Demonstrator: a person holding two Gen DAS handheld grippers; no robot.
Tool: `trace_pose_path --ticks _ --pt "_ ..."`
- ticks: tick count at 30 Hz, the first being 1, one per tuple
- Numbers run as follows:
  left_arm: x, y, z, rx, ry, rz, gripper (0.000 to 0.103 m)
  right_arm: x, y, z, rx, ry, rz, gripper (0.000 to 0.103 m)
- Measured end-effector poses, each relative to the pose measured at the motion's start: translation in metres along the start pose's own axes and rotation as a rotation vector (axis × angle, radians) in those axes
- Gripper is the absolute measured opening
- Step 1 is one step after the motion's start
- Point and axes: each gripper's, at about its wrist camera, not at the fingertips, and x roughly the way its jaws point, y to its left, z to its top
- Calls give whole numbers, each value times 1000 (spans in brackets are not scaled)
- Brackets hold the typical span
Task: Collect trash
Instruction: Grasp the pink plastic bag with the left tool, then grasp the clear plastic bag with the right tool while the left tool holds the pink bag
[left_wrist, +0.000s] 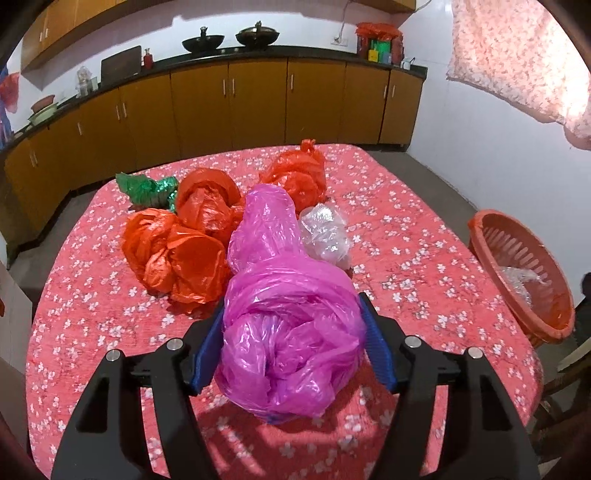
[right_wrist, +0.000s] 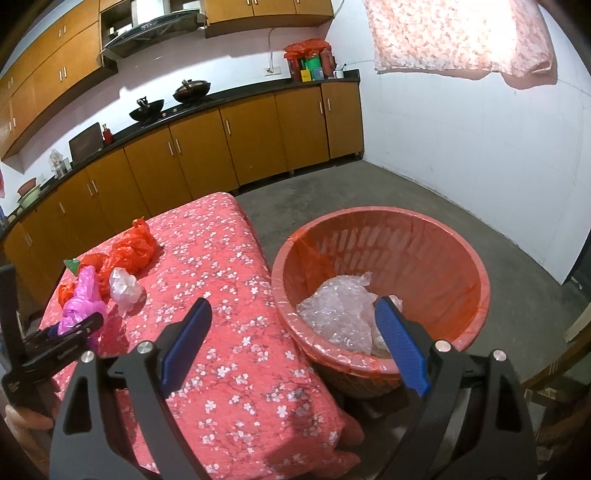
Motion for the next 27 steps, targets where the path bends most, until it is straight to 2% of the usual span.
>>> trace_pose_path --ticks 11,18,23,27 --pt "-43 41 1 -44 -73 -20 66 15 43 1 -65 30 60 88" --pt "-53 80 6 -95 -106 16 66 39 94 -2 -134 73 126 88" --pt "-50 111 6 -126 -114 66 67 57 138 -3 -189 96 193 87" --pt "-45 134 5 -153 -106 102 67 74 169 -2 -229 117 232 82"
